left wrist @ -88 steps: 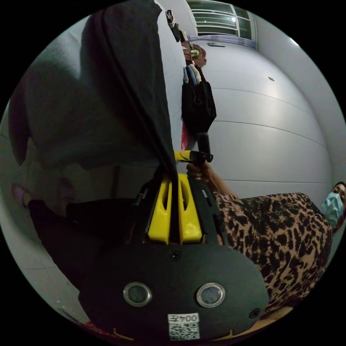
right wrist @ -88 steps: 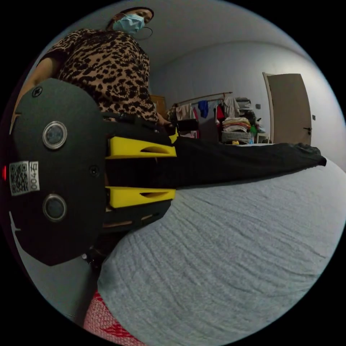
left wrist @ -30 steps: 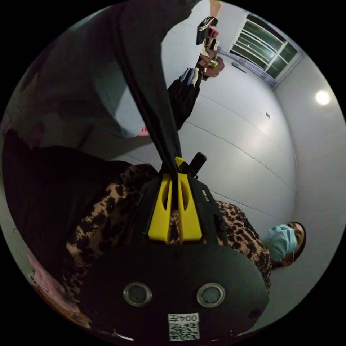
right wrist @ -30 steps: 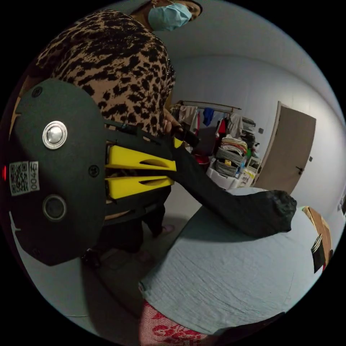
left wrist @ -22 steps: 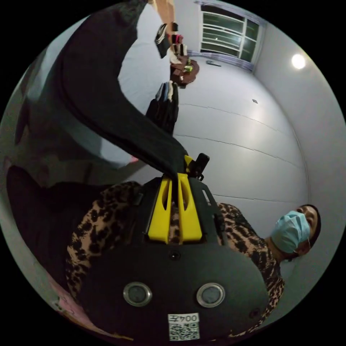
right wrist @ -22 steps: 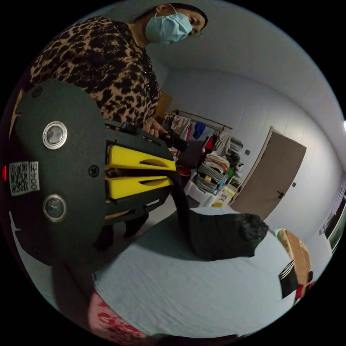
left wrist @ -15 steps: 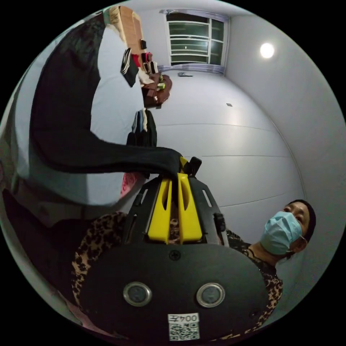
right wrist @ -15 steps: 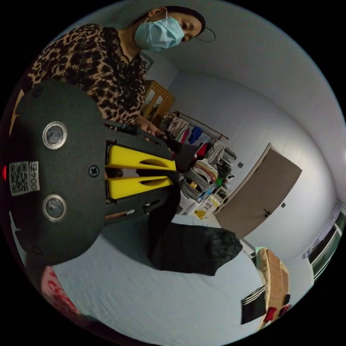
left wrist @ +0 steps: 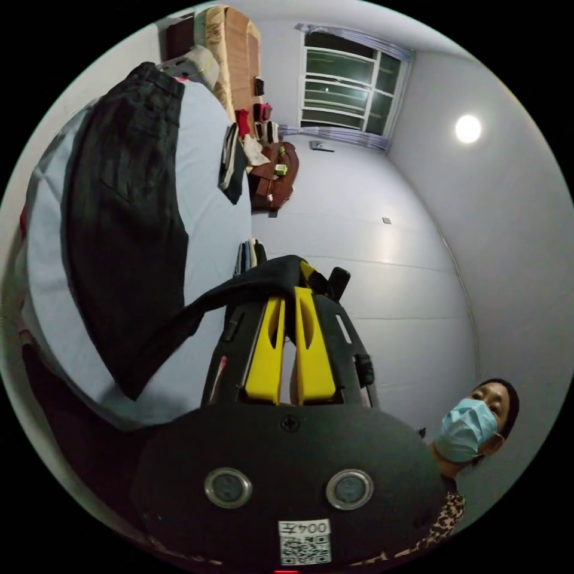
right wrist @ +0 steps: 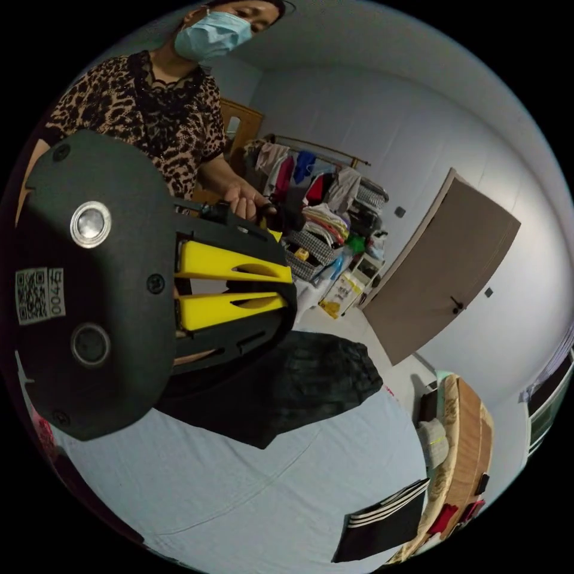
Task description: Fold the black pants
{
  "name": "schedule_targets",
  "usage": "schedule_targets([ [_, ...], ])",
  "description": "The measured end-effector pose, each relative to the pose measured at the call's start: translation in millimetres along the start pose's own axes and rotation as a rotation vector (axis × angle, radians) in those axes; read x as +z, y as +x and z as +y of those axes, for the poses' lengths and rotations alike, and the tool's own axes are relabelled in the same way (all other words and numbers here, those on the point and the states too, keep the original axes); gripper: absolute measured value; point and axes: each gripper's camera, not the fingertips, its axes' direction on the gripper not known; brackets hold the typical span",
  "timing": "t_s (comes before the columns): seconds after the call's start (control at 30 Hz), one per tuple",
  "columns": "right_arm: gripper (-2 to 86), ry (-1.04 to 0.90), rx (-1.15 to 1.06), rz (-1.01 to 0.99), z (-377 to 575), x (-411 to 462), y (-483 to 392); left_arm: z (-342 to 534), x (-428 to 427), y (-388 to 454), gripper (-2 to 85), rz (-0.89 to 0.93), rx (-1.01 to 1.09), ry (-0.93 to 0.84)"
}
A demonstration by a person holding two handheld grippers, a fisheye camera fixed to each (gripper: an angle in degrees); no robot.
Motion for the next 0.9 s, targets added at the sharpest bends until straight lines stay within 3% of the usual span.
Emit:
schedule_targets([
  [0.3, 5.2, -0.073, 0.240, 0.136, -110.2, 143.7, 128.3, -168.5, -25.8, -39.4, 5.4, -0.035, -0.175, -0.008],
  [0.5, 8.4, 0.158, 0.274, 0.061, -99.0, 124.8, 151.8, -223.2, -42.0, -38.1, 6.2, -0.007, -0.247, 0.097],
  [0.7, 7.9, 0.199, 0.184, 0.143, 15.5, 69.6, 132.6, -244.8, -57.1, 45.1, 3.6, -0.058, -0.026, 0.141],
  [0.77, 8.4, 0.177, 0.213, 0.200, 95.6, 60.9, 148.7, -226.8, -48.2, 77.0, 3.3, -0.149, 0.101, 0.092],
  [0.9, 9.4, 0.118, 0.335, 0.287, 235.8, 63.4, 195.9, -169.2, -17.8, 84.6, 3.4, -0.265, 0.161, -0.013],
])
